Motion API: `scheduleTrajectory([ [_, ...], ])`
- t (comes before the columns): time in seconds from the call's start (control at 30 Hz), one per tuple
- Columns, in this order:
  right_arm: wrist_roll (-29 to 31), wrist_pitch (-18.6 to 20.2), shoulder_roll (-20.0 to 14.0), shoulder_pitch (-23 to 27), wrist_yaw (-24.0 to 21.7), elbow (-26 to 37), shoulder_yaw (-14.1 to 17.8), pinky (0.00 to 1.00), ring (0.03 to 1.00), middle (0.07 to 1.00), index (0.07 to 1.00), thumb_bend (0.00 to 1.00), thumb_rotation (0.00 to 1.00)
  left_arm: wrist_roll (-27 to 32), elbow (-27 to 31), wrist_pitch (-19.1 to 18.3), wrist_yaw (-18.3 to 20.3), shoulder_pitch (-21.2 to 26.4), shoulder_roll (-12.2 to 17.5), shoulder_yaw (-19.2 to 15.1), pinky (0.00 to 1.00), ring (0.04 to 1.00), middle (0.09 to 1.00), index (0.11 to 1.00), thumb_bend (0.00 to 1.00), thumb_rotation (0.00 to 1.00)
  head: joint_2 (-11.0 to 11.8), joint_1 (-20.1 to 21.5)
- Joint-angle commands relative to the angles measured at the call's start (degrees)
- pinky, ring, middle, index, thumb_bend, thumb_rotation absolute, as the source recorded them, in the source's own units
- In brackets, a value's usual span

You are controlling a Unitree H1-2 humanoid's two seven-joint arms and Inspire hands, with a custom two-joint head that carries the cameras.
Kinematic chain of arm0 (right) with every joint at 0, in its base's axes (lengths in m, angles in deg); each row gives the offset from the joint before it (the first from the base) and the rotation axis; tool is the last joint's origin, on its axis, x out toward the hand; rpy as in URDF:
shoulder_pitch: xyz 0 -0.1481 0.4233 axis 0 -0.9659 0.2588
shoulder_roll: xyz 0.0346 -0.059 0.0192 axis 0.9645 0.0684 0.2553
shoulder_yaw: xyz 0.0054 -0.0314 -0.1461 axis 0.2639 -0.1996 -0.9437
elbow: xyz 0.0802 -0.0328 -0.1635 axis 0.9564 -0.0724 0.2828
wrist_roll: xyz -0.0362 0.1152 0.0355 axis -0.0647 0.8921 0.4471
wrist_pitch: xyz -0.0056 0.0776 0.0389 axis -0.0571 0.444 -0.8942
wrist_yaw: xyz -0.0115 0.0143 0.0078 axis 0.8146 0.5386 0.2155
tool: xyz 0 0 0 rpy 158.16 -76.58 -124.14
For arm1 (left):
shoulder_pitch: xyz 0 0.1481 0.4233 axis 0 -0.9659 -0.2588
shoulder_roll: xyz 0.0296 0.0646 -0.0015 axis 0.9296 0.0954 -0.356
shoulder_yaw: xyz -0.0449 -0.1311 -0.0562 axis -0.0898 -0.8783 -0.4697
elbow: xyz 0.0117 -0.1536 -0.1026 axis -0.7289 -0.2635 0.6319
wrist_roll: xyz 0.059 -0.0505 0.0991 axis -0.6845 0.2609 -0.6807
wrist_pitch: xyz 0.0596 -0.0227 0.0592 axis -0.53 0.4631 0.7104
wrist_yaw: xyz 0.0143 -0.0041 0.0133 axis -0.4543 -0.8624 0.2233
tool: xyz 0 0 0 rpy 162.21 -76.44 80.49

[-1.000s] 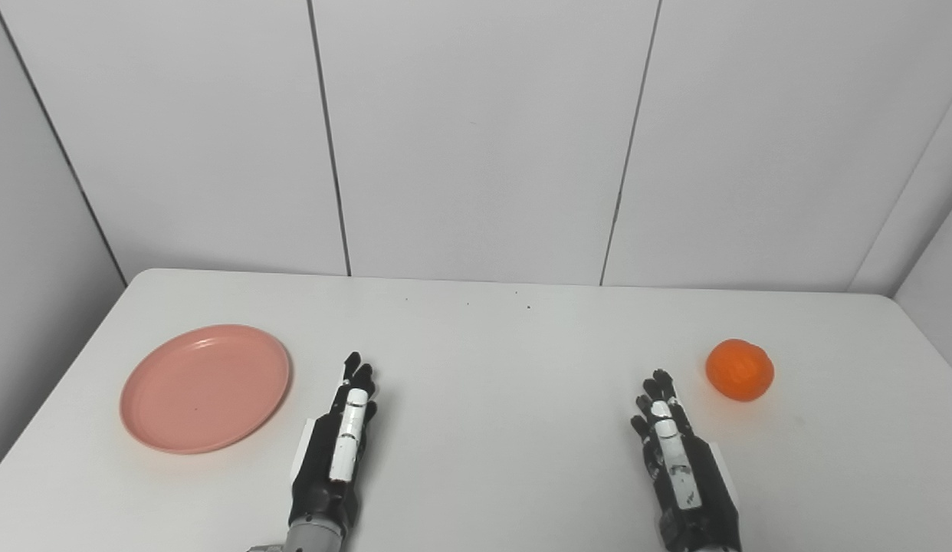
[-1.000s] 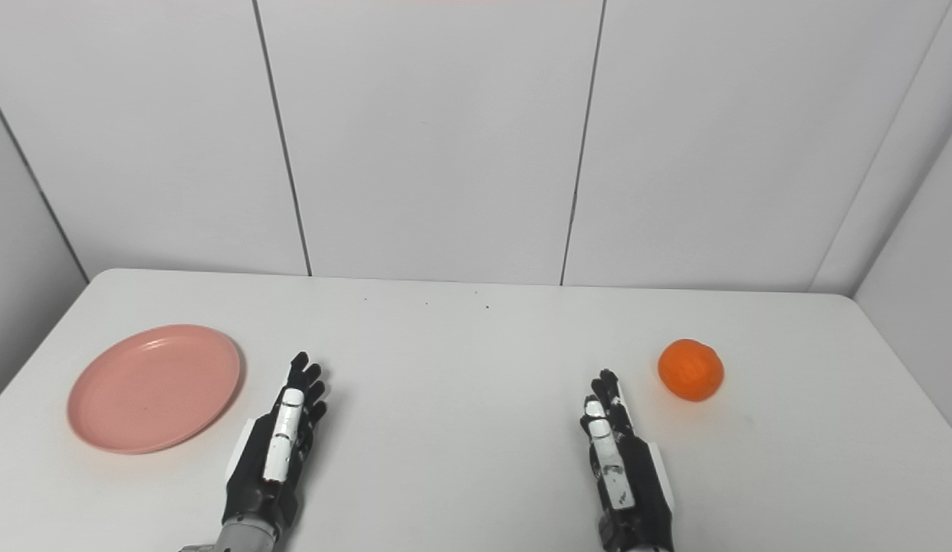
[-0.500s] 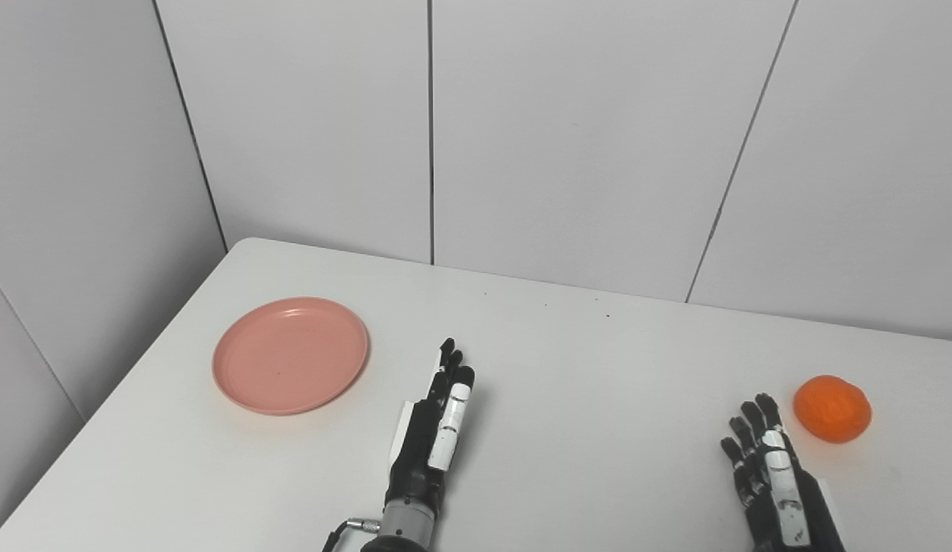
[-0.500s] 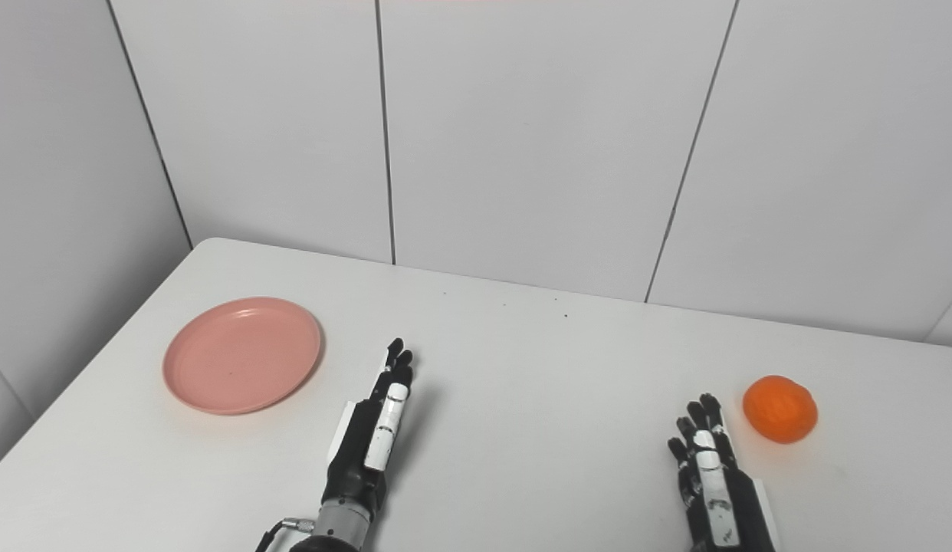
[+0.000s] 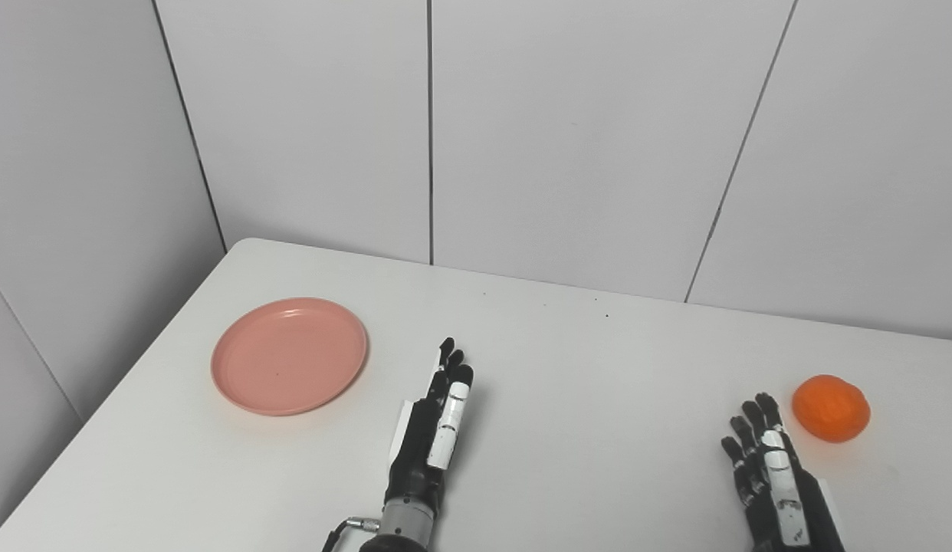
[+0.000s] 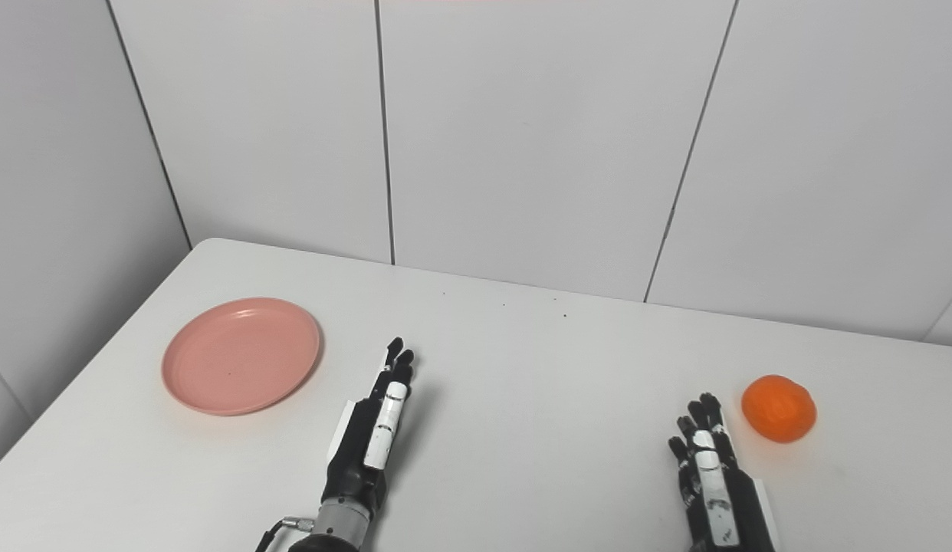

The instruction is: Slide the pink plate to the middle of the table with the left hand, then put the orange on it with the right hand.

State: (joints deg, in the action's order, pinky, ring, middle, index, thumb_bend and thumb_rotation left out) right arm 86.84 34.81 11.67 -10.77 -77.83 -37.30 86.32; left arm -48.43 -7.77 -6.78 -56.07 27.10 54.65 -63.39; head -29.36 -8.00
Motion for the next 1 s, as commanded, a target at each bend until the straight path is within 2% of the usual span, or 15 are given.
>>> scheduleTrajectory([
  [0.0, -0.78, 0.13, 1.07, -0.45, 1.04, -0.64, -0.28, 1.00, 0.999, 0.993, 0.990, 0.72, 0.74, 0.13, 1.19, 0.23, 1.99, 1.61, 1.24, 0.44, 1.00, 0.996, 0.994, 1.000, 0.67, 0.95, 0.05, 0.61],
  [0.1, -1.31, 0.46, 2.21, -0.34, 1.92, -0.51, -0.38, 1.00, 0.992, 0.979, 0.975, 0.77, 0.71, 0.41, 2.52, 0.00, 3.57, 1.87, 2.79, 0.58, 1.00, 0.976, 0.999, 1.000, 0.71, 0.86, -0.03, 1.91],
  [0.23, -2.68, 1.00, 2.63, -0.02, 2.39, -0.61, -0.78, 1.00, 0.996, 0.980, 0.980, 0.76, 0.72, 2.46, 3.75, -0.83, 3.66, 2.62, 2.71, -0.81, 0.99, 0.951, 0.979, 1.000, 0.75, 0.83, 0.12, 2.99],
  [0.37, -3.20, 1.13, 2.97, 0.28, 3.19, -0.64, -0.78, 1.00, 0.989, 0.970, 0.969, 0.74, 0.72, 9.11, 5.55, -2.96, 5.24, 4.40, 2.42, -3.61, 0.98, 0.966, 0.985, 1.000, 0.82, 0.76, 0.22, 3.79],
  [0.47, -2.89, 1.23, 2.81, 0.31, 3.04, -0.71, -0.57, 1.00, 0.990, 0.967, 0.968, 0.73, 0.72, 12.39, 6.71, -3.88, 6.74, 5.95, 3.39, -4.72, 0.96, 0.963, 0.984, 1.000, 0.89, 0.71, 0.42, 3.77],
  [0.5, -2.64, 1.18, 2.70, 0.35, 2.95, -0.90, -0.39, 1.00, 0.990, 0.967, 0.968, 0.73, 0.72, 13.76, 7.19, -4.38, 7.70, 6.73, 4.17, -5.06, 0.96, 0.962, 0.983, 1.000, 0.89, 0.71, 0.59, 3.54],
  [0.6, -1.99, 1.24, 2.27, 0.41, 2.59, -1.27, 0.05, 1.00, 0.984, 0.960, 0.968, 0.73, 0.70, 17.34, 8.78, -6.69, 10.06, 9.05, 6.37, -5.97, 0.84, 0.911, 0.923, 0.962, 0.88, 0.64, 0.65, 3.18],
  [0.73, -0.81, 1.86, 2.18, 0.48, 2.47, -1.31, 0.48, 1.00, 0.984, 0.960, 0.962, 0.75, 0.67, 21.38, 10.65, -9.71, 10.28, 11.69, 7.56, -8.00, 0.78, 0.868, 0.876, 0.911, 0.91, 0.58, 0.77, 3.27],
  [0.8, -0.37, 2.26, 2.30, 0.58, 2.71, -1.33, 0.68, 1.00, 0.984, 0.960, 0.961, 0.75, 0.66, 22.84, 10.30, -9.03, 11.02, 13.14, 8.54, -9.12, 0.78, 0.868, 0.873, 0.907, 0.91, 0.57, 0.92, 3.33],
  [0.9, -0.28, 2.61, 2.36, 0.64, 2.93, -1.30, 0.70, 1.00, 0.975, 0.955, 0.958, 0.73, 0.63, 24.86, 8.93, -7.85, 12.25, 15.65, 10.58, -11.17, 0.70, 0.847, 0.851, 0.872, 0.88, 0.56, 0.95, 3.37],
  [0.97, -0.30, 2.38, 2.17, 0.71, 2.69, -1.53, 0.61, 1.00, 0.974, 0.955, 0.960, 0.72, 0.62, 26.50, 7.37, -7.50, 12.98, 17.42, 12.19, -12.85, 0.69, 0.841, 0.852, 0.864, 0.86, 0.56, 1.04, 3.37],
])
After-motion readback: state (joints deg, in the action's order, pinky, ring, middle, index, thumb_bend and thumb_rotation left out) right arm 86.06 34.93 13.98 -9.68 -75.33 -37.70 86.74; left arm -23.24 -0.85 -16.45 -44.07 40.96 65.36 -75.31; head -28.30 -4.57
